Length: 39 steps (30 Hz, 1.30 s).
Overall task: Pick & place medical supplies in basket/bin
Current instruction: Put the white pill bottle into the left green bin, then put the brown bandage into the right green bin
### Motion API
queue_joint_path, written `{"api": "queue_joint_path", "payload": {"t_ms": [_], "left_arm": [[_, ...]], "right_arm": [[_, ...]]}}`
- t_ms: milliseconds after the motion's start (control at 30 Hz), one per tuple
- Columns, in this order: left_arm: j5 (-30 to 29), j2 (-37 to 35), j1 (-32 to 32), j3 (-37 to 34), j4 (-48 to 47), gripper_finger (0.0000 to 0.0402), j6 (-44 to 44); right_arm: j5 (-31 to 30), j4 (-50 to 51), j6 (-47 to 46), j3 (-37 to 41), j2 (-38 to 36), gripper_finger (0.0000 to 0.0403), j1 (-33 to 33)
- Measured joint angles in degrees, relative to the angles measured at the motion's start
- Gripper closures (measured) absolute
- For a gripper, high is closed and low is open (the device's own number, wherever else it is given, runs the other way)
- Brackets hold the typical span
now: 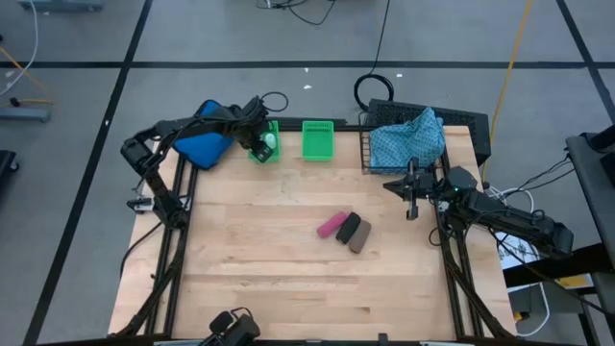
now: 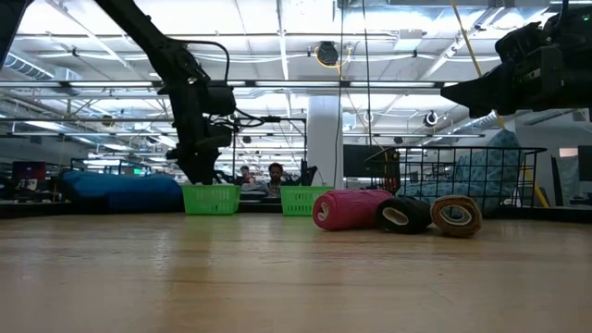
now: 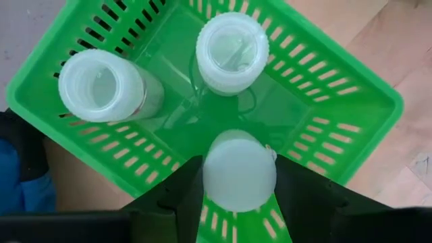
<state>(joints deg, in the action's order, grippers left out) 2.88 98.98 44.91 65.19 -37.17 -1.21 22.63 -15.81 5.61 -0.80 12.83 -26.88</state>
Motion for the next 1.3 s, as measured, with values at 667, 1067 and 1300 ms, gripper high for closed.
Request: {"api": "queue_joint_path", "payload": {"t_ms": [667, 1067, 1300], "left_arm": [[0.1, -1.0, 0.0, -0.1, -0.3, 0.0188, -0.8], [-0.4, -8.7, 0.0, -0.1, -0.3, 0.019, -1.5], [-0.4, -17.3, 0.0, -0.1, -0.3, 0.0187, -0.3]], "right_arm": [[0.0, 0.0, 0.0, 0.0, 0.0, 0.0399, 0.0], [0.0, 0.0, 0.0, 0.0, 0.0, 0.0398, 0.0], [0.0, 0.0, 0.0, 0.0, 0.0, 0.0399, 0.0]]}}
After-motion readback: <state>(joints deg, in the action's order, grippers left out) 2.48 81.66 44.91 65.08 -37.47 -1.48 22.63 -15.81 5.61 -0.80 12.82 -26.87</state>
